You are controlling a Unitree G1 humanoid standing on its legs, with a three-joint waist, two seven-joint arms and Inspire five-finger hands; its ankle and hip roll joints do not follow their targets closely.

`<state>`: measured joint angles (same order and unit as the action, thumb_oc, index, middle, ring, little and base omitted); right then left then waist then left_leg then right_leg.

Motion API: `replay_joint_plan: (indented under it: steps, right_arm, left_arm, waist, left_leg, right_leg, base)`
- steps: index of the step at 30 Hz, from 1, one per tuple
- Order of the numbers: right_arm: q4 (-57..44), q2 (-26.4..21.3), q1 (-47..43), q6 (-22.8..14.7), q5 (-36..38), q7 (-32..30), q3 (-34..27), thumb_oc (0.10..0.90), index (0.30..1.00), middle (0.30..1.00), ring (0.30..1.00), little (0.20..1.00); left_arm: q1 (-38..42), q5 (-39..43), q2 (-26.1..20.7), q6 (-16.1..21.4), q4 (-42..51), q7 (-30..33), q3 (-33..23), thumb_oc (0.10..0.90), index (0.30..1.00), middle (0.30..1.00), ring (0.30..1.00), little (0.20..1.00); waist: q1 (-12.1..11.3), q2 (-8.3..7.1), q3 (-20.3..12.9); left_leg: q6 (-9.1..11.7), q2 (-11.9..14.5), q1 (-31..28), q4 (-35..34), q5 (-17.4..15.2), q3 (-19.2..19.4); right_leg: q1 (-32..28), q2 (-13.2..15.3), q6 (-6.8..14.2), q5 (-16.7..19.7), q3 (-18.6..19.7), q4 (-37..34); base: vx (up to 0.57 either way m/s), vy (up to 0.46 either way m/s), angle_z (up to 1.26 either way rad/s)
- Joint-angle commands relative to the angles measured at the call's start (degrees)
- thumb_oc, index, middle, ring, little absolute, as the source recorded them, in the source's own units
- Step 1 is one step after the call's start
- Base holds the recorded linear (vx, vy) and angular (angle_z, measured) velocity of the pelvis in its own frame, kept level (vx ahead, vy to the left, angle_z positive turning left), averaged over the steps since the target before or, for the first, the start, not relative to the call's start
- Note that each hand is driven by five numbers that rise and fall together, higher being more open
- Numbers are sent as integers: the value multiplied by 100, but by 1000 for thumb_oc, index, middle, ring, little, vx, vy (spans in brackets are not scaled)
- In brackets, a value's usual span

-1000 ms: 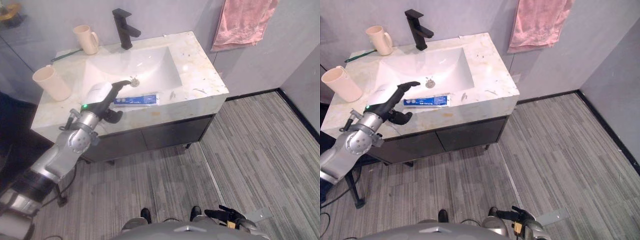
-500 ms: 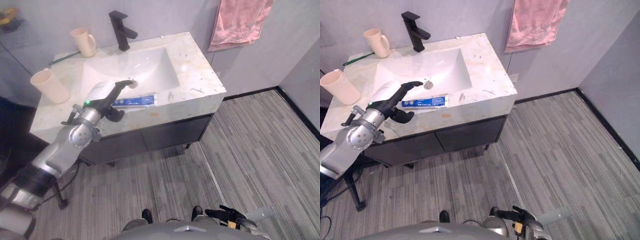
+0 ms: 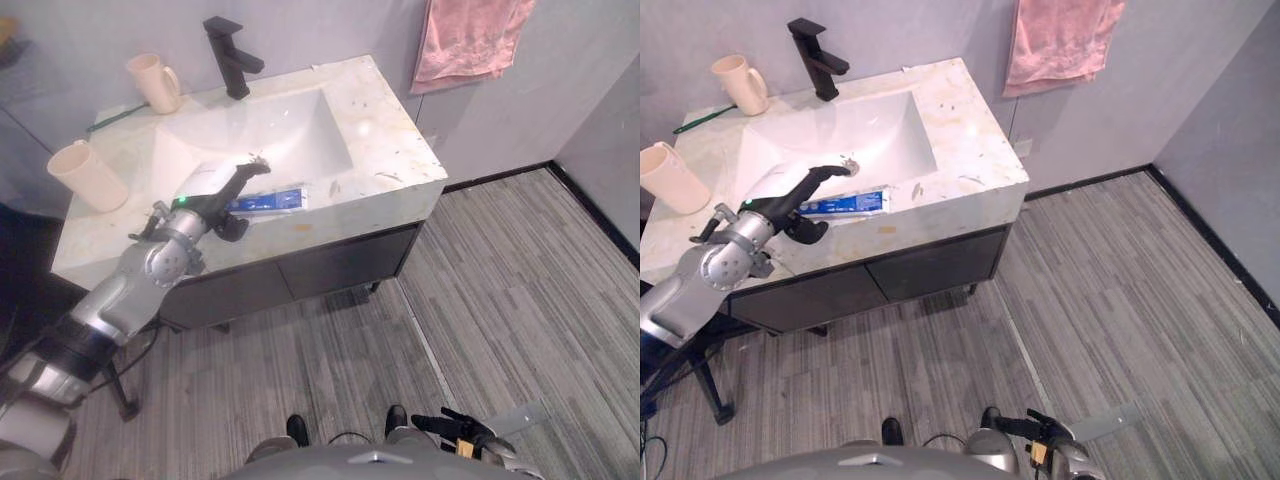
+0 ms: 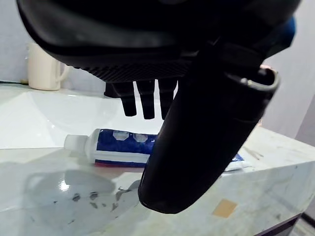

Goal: Organize the bathroom.

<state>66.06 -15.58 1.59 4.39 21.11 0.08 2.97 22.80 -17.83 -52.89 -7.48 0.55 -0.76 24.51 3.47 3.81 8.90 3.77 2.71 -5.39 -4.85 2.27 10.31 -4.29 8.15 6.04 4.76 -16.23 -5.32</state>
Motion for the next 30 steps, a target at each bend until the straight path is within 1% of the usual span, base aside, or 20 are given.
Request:
replay_joint_plan:
  steps: [1, 2, 3, 5, 6, 8, 13, 15, 17, 19, 20, 22, 23, 24, 25, 26, 27, 28, 29, 30]
  right_arm:
    - [142, -501, 160, 54, -35, -49, 22, 800, 900, 900, 900, 900]
    - [139, -508, 162, 57, -46, -45, 12, 800, 900, 900, 900, 900]
    - [133, -519, 168, 57, -37, -42, 1, 800, 900, 900, 900, 900]
    - [124, -531, 171, 51, -40, -37, -16, 800, 900, 900, 900, 900]
    - [120, -537, 167, 36, 1, -47, -19, 800, 900, 900, 900, 900]
    - [109, -544, 169, 22, 23, -33, -28, 800, 900, 900, 900, 900]
    - [76, -539, 179, -66, 26, -47, -50, 800, 900, 900, 900, 900]
    - [-48, -539, 191, -215, 232, -115, -45, 800, 900, 900, 900, 900]
    - [-638, -574, 211, -679, 727, -321, -127, 800, 900, 900, 900, 900]
    - [-1067, -610, 258, -895, 945, -444, -157, 800, 900, 900, 900, 900]
    - [-1644, -620, 322, -1238, 1136, -660, -228, 800, 900, 900, 900, 900]
    - [-2414, -609, 461, -1494, 1176, -1018, -348, 800, 900, 900, 900, 900]
    - [-3156, -593, 654, -2139, 999, -1391, -631, 800, 900, 900, 900, 900]
    - [-3395, -582, 720, -2319, 883, -1520, -811, 800, 900, 900, 900, 900]
    - [-3850, -544, 863, -3010, 582, -2029, -1279, 800, 900, 900, 900, 900]
    - [-4132, -546, 895, -3364, 523, -2351, -1566, 800, 900, 900, 900, 900]
    - [-4213, -547, 909, -3407, 541, -2390, -1642, 800, 900, 900, 900, 900]
    - [-4730, -530, 916, -3779, 157, -2865, -2074, 800, 900, 900, 900, 900]
    - [-4921, -558, 918, -3829, 58, -2953, -2212, 800, 900, 900, 900, 900]
    - [-5610, -673, 859, -4085, -315, -3231, -2613, 800, 900, 900, 900, 900]
  left_arm:
    - [1326, -425, -519, 15, -156, 258, -239, 579, 568, 568, 568, 568]
    - [1320, -483, -518, 10, -166, 245, -243, 571, 556, 556, 556, 556]
    - [1303, -563, -519, -19, -169, 210, -241, 532, 498, 498, 498, 498]
    - [1285, -595, -538, -44, -177, 171, -238, 519, 479, 479, 479, 479]
    - [1304, -649, -557, -62, -205, 136, -231, 439, 359, 359, 359, 359]
    - [1312, -746, -587, -84, -233, 127, -217, 400, 300, 300, 300, 300]
    - [1326, -818, -666, -61, -287, 154, -193, 400, 300, 300, 300, 300]
    - [1284, -709, -703, -10, -259, 422, -234, 400, 300, 300, 300, 300]
    - [1099, -211, -673, 197, -178, 976, -456, 400, 300, 300, 300, 300]
    - [942, 278, -630, 365, -117, 1220, -624, 400, 300, 300, 300, 300]
    - [765, 877, -503, 540, -42, 1448, -866, 400, 300, 300, 300, 300]
    - [438, 1162, -223, 773, 34, 1650, -1259, 400, 300, 300, 300, 300]
    - [93, 1765, 85, 1142, 104, 1863, -1644, 400, 300, 300, 300, 300]
    - [-53, 1962, 233, 1262, 152, 1918, -1812, 400, 300, 300, 300, 300]
    - [-345, 2529, 634, 1583, 267, 2034, -2107, 400, 300, 300, 300, 300]
    - [-453, 2872, 826, 1718, 324, 2038, -2216, 400, 300, 300, 300, 300]
    - [-485, 2967, 884, 1749, 351, 2034, -2244, 400, 300, 300, 300, 300]
    - [-601, 3198, 1204, 1873, 442, 2073, -2276, 400, 300, 300, 300, 300]
    - [-623, 3312, 1287, 1922, 468, 2089, -2282, 400, 300, 300, 300, 300]
    - [-646, 3542, 1528, 1920, 573, 2154, -2274, 400, 300, 300, 300, 300]
  waist:
    - [157, 65, 65]
    - [157, 64, 67]
    - [154, 63, 76]
    - [152, 68, 86]
    - [139, 63, 97]
    - [139, 63, 103]
    - [143, 60, 106]
    - [144, 56, 112]
    - [153, 28, 136]
    - [178, 11, 154]
    - [203, -18, 169]
    - [258, -48, 177]
    - [350, -96, 201]
    - [387, -115, 190]
    - [480, -154, 204]
    - [542, -186, 187]
    - [553, -187, 182]
    - [635, -206, 179]
    - [669, -216, 174]
    - [774, -222, 165]
  left_leg:
    - [-52, -505, 336, 758, -707, -178]
    - [-52, -507, 345, 770, -711, -173]
    - [-49, -512, 370, 796, -715, -170]
    - [-46, -517, 398, 817, -713, -170]
    - [-55, -530, 432, 854, -726, -165]
    - [-57, -540, 453, 873, -731, -162]
    - [-60, -554, 467, 877, -728, -153]
    - [-57, -560, 458, 855, -720, -144]
    - [-59, -562, 414, 788, -708, -137]
    - [-64, -561, 393, 765, -705, -133]
    - [-78, -563, 382, 741, -700, -126]
    - [-94, -558, 351, 702, -701, -111]
    - [-124, -560, 305, 658, -706, -83]
    - [-139, -557, 300, 640, -706, -66]
    - [-179, -562, 227, 609, -753, -40]
    - [-212, -572, 232, 593, -741, -19]
    - [-221, -573, 223, 587, -747, -13]
    - [-256, -584, 171, 563, -773, 1]
    - [-269, -590, 160, 554, -778, 7]
    - [-304, -605, 81, 503, -796, 38]
  right_leg:
    - [31, -428, 243, -979, 8, 526]
    - [34, -423, 241, -980, 5, 528]
    - [40, -413, 240, -979, -4, 535]
    - [46, -405, 235, -979, -16, 539]
    - [53, -385, 228, -987, -45, 553]
    - [56, -375, 225, -990, -56, 558]
    - [55, -359, 227, -983, -74, 554]
    - [64, -343, 236, -974, -92, 555]
    - [73, -343, 239, -962, -96, 559]
    - [71, -341, 241, -957, -90, 559]
    - [80, -340, 241, -953, -76, 559]
    - [91, -347, 235, -960, -42, 573]
    - [88, -353, 245, -962, 10, 579]
    - [105, -362, 243, -960, 37, 580]
    - [89, -383, 253, -998, 115, 593]
    - [125, -392, 255, -964, 169, 581]
    - [128, -395, 259, -962, 187, 579]
    - [133, -424, 266, -957, 272, 586]
    - [141, -429, 268, -950, 298, 584]
    - [137, -451, 288, -940, 377, 589]
  base:
    - [0, 0, 0]
    - [0, 0, 0]
    - [0, 0, 0]
    - [0, 0, 0]
    - [0, 0, 0]
    - [0, 0, 0]
    - [0, 0, 0]
    - [0, 0, 0]
    - [-36, 22, 0]
    - [-58, 18, 0]
    - [-78, 22, 0]
    - [-82, 29, -2]
    - [-87, 35, -3]
    - [-113, 63, -8]
    - [-100, 60, -11]
    - [-90, 57, -12]
    - [-87, 56, -6]
    - [-55, 54, -3]
    - [-74, 99, -8]
    - [-41, 73, -13]
